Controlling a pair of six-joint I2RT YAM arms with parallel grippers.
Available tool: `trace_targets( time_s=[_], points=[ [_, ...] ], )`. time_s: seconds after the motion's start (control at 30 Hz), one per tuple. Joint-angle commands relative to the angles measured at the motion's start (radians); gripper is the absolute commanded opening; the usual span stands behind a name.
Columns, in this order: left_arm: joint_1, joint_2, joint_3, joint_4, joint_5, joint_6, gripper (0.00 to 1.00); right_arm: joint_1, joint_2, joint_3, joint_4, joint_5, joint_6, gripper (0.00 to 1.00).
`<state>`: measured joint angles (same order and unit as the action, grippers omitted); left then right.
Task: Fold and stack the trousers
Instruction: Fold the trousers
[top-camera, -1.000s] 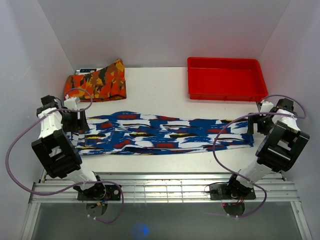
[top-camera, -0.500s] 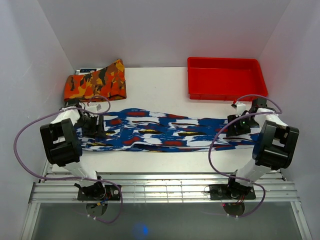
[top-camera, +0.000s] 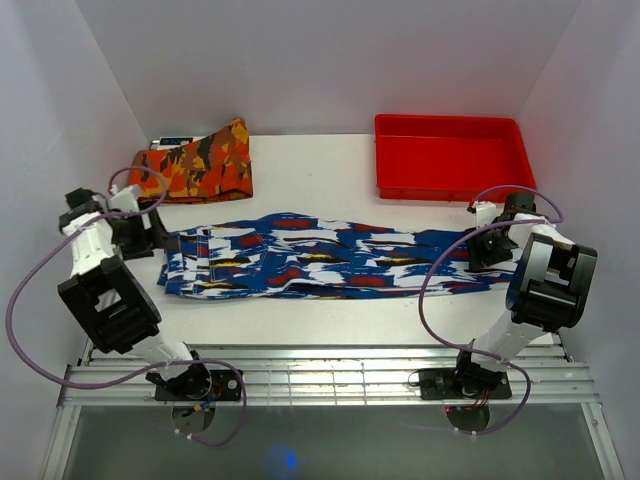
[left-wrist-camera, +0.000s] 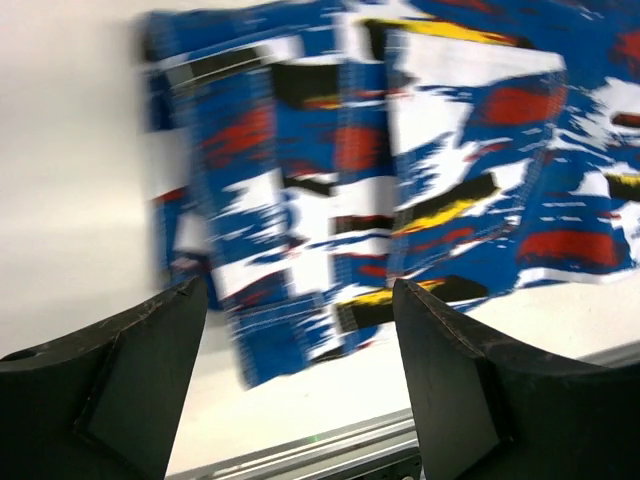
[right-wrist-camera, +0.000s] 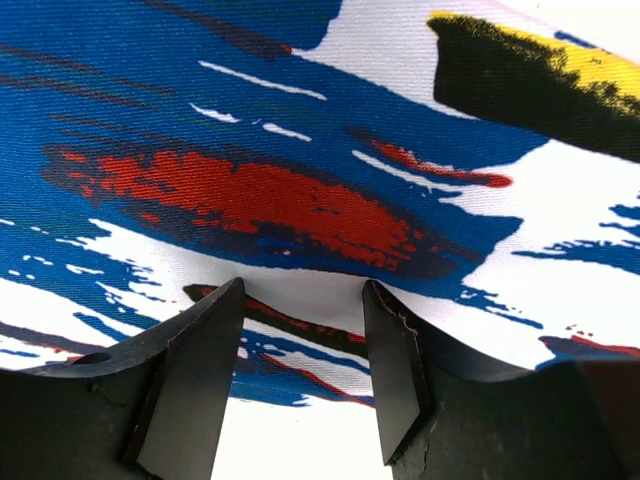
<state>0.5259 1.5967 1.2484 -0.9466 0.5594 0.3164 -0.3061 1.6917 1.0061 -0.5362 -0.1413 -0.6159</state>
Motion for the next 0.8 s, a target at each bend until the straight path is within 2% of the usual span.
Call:
trace_targets(
  time_s=[0.0, 0.1, 0.3, 0.53, 0.77],
  points=[
    [0.141, 0.003, 0.003, -0.098, 0.088, 0.093, 0.85, -0.013, 0.057, -0.006, 0.038, 0.082, -0.036, 0.57],
    [0.209, 0.064, 0.006, -0.127, 0.189, 0.134, 0.85, -0.011, 0.059, -0.009, 0.035, 0.085, -0.057, 0.57],
    [0.227, 0.159, -0.038, -0.081, 0.341, 0.181, 0.85, -0.001, 0.048, -0.026, 0.064, 0.178, -0.127, 0.58],
    [0.226, 0.298, -0.03, 0.031, 0.366, 0.112, 0.84, 0.013, 0.026, -0.031, 0.087, 0.233, -0.139, 0.58],
    [0.214, 0.345, -0.04, 0.055, 0.407, 0.11, 0.79, 0.013, 0.002, -0.069, 0.123, 0.247, -0.191, 0.58]
  ],
)
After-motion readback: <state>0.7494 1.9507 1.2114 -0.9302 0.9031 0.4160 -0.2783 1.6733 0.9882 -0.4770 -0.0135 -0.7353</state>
